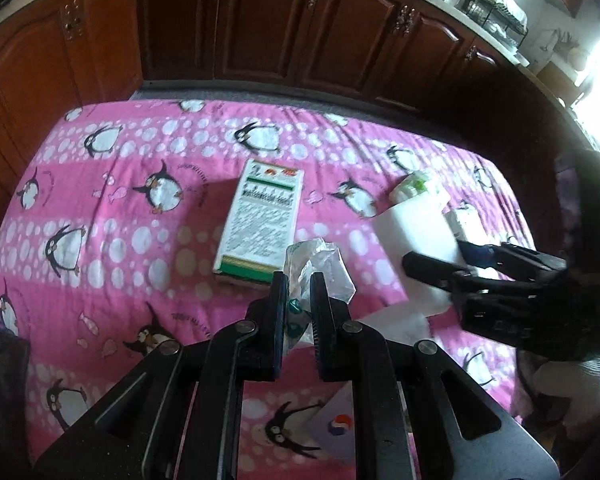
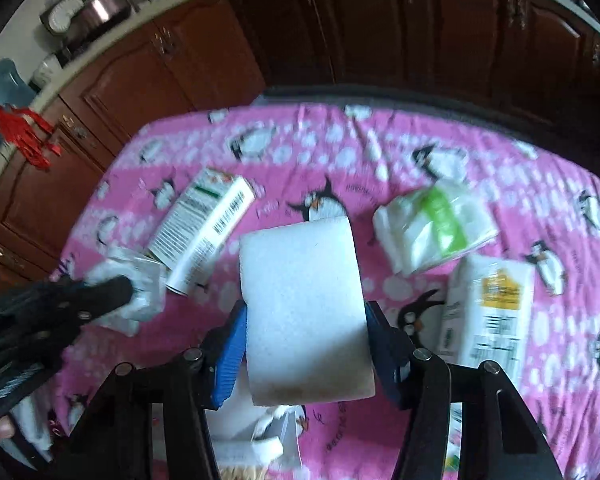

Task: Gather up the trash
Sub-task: 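Grasp the clear plastic wrapper with the left tool while the right tool grasps the white sponge block, then carry the wrapper and white sponge block toward the white bucket, then open both tools over the white bucket to drop wrapper and sponge, then move both open tools back over the table, then grasp the white sponge piece with the left tool while the right tool grasps the green-labelled tissue pack, then carry the sponge piece and tissue pack over the white bucket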

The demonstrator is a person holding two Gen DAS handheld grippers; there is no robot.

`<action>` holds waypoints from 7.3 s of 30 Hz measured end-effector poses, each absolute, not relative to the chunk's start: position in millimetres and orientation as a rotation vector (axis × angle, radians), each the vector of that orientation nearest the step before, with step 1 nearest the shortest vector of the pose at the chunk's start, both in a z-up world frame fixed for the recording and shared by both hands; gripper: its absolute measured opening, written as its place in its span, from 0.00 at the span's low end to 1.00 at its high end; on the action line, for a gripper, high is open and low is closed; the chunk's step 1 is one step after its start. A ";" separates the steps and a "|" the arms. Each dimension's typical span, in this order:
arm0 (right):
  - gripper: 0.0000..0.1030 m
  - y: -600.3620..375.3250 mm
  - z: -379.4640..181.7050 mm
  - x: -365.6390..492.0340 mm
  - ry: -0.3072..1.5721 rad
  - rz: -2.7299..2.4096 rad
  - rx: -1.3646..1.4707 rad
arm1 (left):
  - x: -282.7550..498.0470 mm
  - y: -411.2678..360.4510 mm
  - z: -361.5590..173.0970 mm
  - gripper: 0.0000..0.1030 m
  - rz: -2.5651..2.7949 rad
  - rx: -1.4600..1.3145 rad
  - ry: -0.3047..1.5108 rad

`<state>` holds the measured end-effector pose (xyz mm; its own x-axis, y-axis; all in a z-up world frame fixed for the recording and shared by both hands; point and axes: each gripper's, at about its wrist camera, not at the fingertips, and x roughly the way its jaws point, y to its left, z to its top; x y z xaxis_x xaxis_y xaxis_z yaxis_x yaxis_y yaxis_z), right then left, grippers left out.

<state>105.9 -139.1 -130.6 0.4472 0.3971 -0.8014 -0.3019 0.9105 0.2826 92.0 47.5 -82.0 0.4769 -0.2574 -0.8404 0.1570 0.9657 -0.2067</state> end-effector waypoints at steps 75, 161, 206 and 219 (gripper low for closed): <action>0.65 -604.2 -187.8 -113.4 0.970 -0.357 0.596 | 30.0 -420.1 -93.8 0.51 -0.930 0.094 1.134; 0.67 -282.6 -104.7 -10.5 0.942 0.222 0.229 | 63.8 -11.2 -87.3 0.58 -0.395 -0.034 1.123; 0.37 -201.5 -108.7 160.1 1.000 0.415 0.161 | 111.3 -12.4 -98.7 0.27 -0.454 -0.038 1.109; 0.37 -256.8 -74.6 69.6 0.882 0.364 0.204 | 73.5 -48.8 -56.7 0.27 -0.511 0.036 1.030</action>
